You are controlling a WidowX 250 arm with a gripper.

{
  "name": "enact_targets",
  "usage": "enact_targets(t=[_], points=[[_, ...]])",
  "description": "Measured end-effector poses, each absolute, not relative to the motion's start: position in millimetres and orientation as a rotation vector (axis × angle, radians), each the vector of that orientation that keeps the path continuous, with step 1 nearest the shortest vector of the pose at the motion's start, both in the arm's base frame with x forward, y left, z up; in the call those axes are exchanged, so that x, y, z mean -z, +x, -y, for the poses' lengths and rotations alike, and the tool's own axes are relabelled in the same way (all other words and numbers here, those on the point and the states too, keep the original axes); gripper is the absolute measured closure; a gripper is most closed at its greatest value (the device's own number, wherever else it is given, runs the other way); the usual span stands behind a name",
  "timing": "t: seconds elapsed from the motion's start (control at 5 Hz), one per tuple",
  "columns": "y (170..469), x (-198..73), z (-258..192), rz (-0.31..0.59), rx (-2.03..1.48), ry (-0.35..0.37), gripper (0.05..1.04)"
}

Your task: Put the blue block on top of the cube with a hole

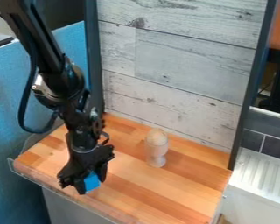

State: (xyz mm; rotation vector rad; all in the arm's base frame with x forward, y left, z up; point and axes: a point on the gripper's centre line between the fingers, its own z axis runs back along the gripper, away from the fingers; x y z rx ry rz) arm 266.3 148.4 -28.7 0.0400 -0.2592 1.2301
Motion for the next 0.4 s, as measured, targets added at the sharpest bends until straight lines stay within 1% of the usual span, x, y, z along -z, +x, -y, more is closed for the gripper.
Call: enact_targets(t=[0.2, 0.4], points=[[265, 29, -145, 0.239, -1.188, 0.034, 0.129], [265, 10, -139, 0.218, -1.12, 0.003, 0.077]])
